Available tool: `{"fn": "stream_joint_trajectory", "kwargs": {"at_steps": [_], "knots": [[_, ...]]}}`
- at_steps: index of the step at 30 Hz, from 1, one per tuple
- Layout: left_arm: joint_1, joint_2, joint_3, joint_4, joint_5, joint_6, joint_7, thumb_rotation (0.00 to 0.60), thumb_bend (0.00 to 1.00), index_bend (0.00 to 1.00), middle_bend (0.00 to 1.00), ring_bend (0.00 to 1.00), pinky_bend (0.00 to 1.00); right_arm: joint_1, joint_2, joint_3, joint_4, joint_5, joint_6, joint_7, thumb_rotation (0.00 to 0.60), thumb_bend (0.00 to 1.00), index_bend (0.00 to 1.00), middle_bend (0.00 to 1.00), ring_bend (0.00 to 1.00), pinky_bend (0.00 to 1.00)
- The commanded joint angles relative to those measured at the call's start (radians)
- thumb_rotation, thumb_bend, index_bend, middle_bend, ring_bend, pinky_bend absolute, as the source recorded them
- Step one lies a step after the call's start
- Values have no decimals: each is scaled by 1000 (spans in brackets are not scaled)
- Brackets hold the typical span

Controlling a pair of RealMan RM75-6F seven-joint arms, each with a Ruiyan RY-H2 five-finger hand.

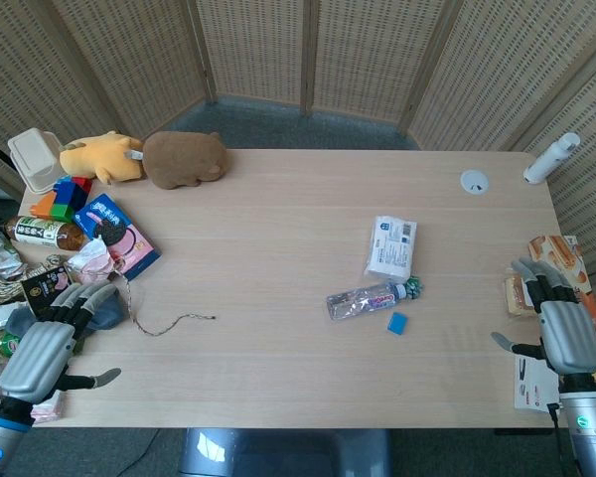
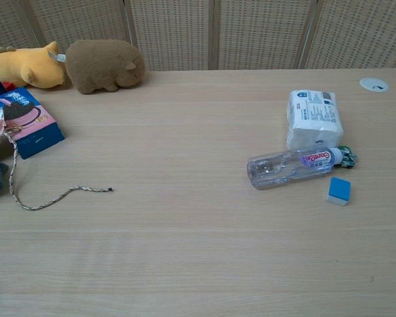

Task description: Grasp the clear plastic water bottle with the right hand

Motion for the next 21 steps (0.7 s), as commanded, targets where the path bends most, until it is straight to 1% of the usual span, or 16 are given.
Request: {"fn": "stream_joint_trajectory", "kwargs": {"at_steps": [1,8,14,17,21], "knots": [[0,-2,-1,3,2,-1,-5,600,19,53,0,0,0,-4,4,-2,-4,1,2,0,600,15,0,0,0,0],[10,1,5,7,32,13,-22,600,19,52,0,0,0,-3,29,-9,-22,-31,2,7,600,13,0,0,0,0],[5,13,-1,5,46,12,-33,600,18,53,0,0,0,18,31,-19,-33,-72,-23,9,600,15,0,0,0,0],[1,15,-3,4,46,6,-37,600,18,52,0,0,0,40,30,-22,-43,-93,-50,2,600,16,0,0,0,0],[-7,11,-5,6,40,-9,-37,600,18,51,0,0,0,94,22,-24,-63,-132,-117,1,600,16,0,0,0,0]]}}
